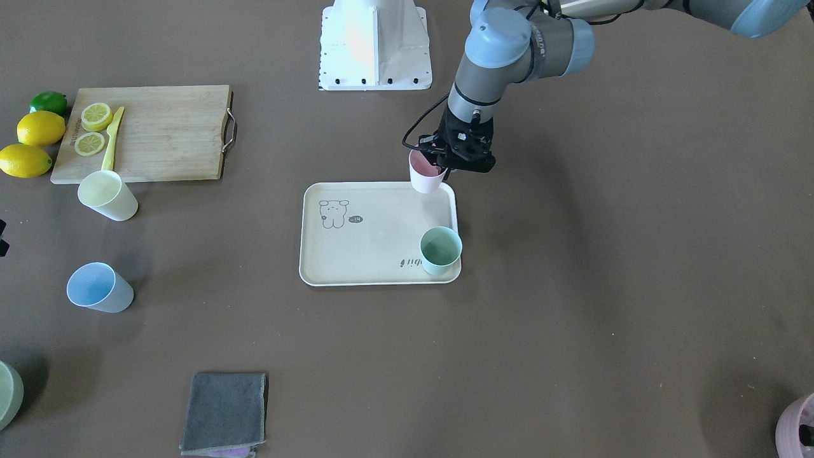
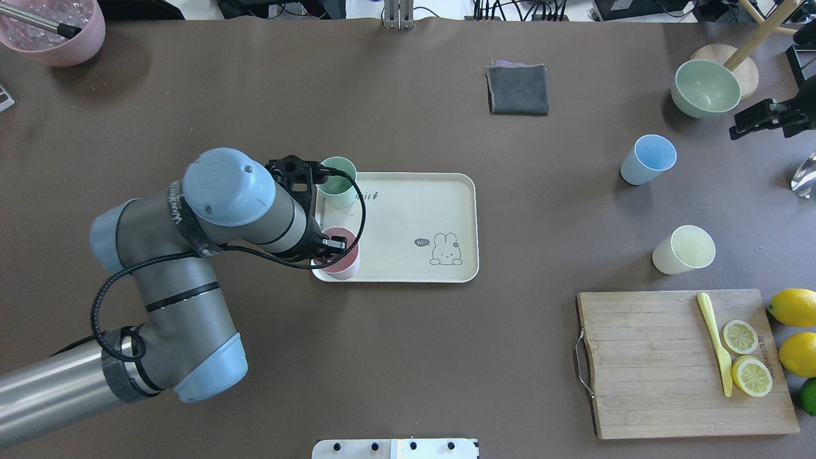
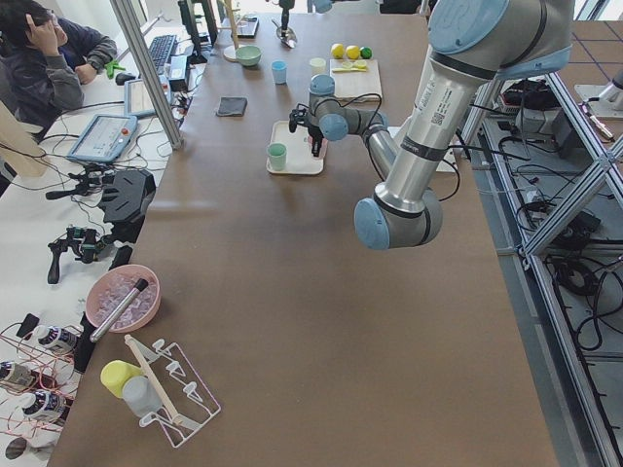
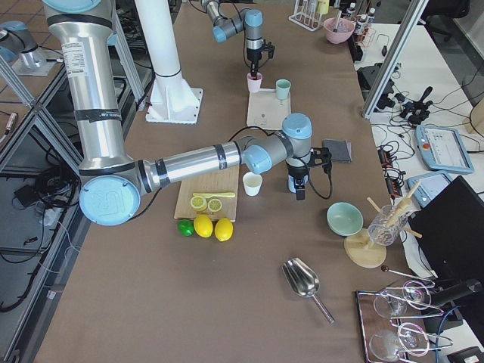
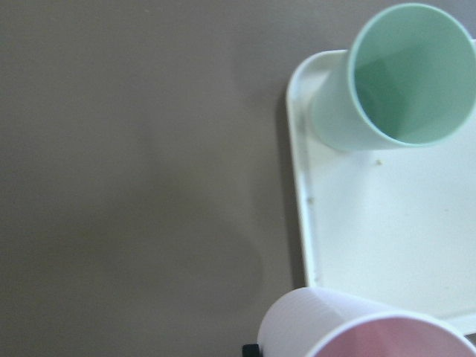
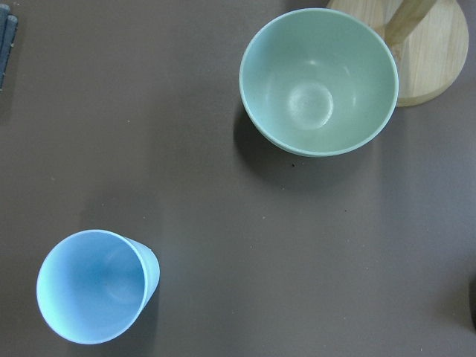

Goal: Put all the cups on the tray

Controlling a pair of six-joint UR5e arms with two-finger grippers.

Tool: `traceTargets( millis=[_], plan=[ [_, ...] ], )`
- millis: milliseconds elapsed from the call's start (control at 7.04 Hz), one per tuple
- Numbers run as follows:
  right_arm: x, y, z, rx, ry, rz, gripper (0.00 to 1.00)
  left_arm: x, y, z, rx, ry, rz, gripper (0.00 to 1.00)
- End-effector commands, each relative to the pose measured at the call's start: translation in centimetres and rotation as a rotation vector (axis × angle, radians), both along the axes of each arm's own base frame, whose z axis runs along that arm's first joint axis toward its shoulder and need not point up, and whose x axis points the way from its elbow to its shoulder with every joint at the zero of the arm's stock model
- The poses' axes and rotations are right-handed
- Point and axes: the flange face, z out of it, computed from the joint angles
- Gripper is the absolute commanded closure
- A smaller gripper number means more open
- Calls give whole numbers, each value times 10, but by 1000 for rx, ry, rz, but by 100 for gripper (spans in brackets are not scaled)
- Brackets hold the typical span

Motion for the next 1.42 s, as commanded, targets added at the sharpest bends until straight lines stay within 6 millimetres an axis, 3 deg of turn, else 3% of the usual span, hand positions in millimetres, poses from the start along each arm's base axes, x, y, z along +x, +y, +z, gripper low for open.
traceTargets(
  millis=[0,284,426,568,710,852,995,1279],
  plan=[
    [0,0,0,-1,1,0,0,7,-17,1,-7,-19,-33,100],
    [0,0,0,-2,0,1,0,7,-27,10,-17,-38,-44,100],
    [0,0,1,-3,2,2,0,7,-26,11,-16,-33,-45,63],
    [-1,0,2,-4,2,1,0,4,-28,8,18,-12,-75,3],
    [-6,-5,2,-6,4,-4,0,-6,-28,-4,41,8,-87,2],
    [-16,-12,1,-7,5,-14,0,-37,-50,-13,41,27,-121,2],
    [-24,-21,3,-16,7,-19,0,-76,-68,-9,59,47,-78,2],
    [-58,-28,-2,-47,3,-26,1,-171,-88,55,127,7,0,2]
  ],
)
